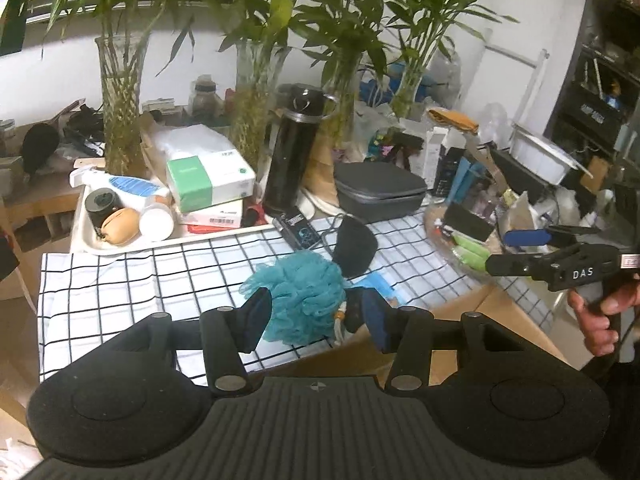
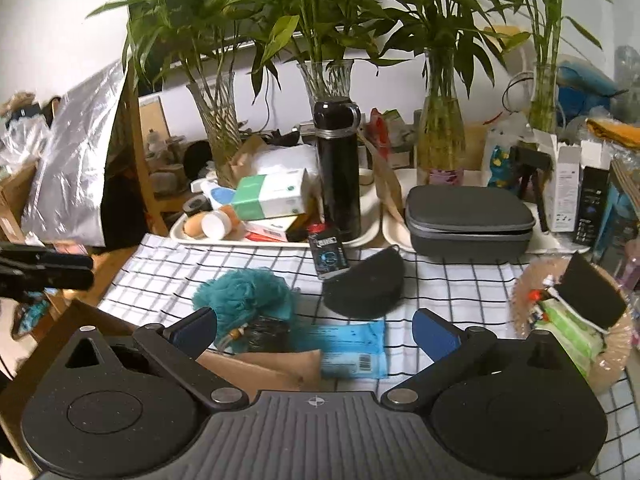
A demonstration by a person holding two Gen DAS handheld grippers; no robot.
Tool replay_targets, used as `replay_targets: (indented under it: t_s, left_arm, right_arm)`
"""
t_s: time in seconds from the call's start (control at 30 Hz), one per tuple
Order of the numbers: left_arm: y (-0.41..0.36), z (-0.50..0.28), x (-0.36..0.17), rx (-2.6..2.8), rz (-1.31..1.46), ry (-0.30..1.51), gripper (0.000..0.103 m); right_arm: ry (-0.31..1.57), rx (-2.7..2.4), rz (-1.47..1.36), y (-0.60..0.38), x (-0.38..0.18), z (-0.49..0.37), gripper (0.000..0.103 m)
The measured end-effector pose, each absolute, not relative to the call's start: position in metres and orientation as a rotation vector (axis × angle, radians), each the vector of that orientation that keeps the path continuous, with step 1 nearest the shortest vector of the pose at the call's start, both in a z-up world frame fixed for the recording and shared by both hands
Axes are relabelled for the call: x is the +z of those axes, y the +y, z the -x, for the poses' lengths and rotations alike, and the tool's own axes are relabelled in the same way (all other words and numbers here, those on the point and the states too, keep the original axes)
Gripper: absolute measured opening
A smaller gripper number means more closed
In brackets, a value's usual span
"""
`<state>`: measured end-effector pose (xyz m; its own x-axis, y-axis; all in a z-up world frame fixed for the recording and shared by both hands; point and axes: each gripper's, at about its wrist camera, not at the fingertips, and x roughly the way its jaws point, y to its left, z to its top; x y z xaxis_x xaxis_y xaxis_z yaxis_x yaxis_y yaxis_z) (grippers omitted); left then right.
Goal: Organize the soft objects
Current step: 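Lower the left gripper onto the teal mesh loofah and close on it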
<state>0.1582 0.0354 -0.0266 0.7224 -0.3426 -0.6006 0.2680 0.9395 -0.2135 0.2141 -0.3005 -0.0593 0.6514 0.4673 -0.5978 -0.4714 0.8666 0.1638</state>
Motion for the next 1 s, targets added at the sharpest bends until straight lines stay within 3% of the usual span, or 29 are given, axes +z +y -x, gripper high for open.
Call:
replay_targets:
  t_s: [0.9, 0.97, 1.0]
  left_arm:
    - [0.036, -0.19, -0.043, -0.266, 0.088, 0.748, 0.05]
    - [0.038, -0.196, -0.045, -0.253, 0.101, 0.763, 0.057]
    - [0.038, -0.199, -0.047, -0.247, 0.107, 0.763, 0.066]
  right_arm:
    - [0.725, 0.379, 0.001, -0.309, -0.072, -0.242, 0.103]
    - [0.728, 0.369, 0.003, -0.31, -0.072, -0.246, 0.103]
    - [0.729, 0.363, 0.001, -0.31, -0.073, -0.247, 0.103]
